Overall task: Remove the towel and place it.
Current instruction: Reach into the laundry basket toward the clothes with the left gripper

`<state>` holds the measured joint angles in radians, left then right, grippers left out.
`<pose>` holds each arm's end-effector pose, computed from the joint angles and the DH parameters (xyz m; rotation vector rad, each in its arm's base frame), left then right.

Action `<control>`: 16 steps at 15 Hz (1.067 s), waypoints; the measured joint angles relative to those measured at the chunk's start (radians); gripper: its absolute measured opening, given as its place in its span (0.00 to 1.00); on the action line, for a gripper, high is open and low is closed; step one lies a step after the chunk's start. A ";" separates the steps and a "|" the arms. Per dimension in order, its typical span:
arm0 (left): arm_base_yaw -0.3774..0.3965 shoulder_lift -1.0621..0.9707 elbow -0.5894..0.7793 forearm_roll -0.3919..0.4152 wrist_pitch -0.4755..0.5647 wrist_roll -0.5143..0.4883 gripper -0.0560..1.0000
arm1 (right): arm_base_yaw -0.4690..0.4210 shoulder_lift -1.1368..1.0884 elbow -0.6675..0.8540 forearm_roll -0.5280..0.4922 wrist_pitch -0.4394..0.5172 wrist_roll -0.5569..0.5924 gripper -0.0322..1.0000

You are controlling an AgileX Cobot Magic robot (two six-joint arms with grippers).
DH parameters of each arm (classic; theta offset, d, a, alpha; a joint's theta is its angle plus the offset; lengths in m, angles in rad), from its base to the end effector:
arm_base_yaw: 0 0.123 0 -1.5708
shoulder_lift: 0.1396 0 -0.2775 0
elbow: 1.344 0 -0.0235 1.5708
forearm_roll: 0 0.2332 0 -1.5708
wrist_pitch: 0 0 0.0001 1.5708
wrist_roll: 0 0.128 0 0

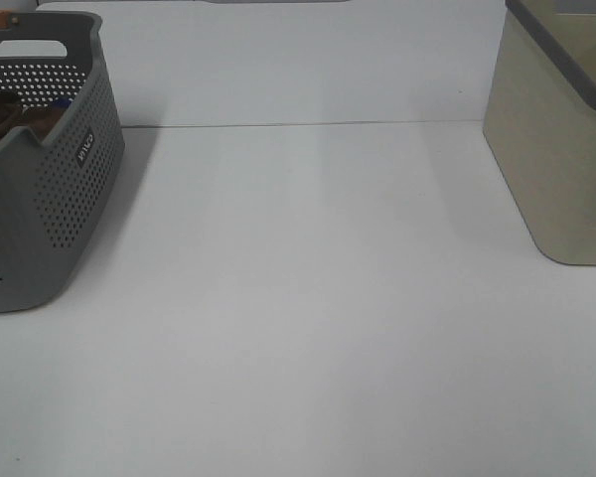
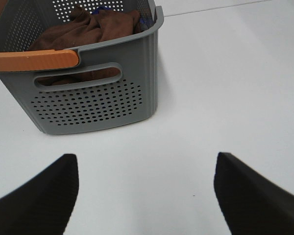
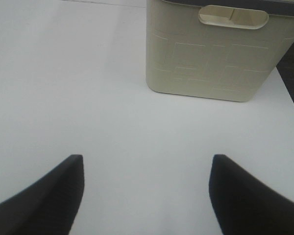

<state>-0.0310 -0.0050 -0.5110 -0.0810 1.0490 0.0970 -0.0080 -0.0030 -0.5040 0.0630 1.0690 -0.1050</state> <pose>0.0187 -0.0096 0.2569 0.1328 2.0100 -0.0545 0.0189 0.0069 0.2524 -0.1026 2.0414 0.0048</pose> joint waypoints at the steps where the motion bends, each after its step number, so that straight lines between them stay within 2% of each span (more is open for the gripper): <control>1: 0.000 0.000 0.000 0.000 0.000 0.000 0.75 | 0.000 0.000 0.000 0.000 0.000 0.000 0.69; 16: 0.000 0.000 0.000 0.000 0.000 0.000 0.75 | 0.000 0.000 0.000 0.000 0.000 0.000 0.69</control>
<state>-0.0310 -0.0050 -0.5110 -0.0810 1.0490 0.0970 -0.0080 -0.0030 -0.5040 0.0630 1.0690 -0.1050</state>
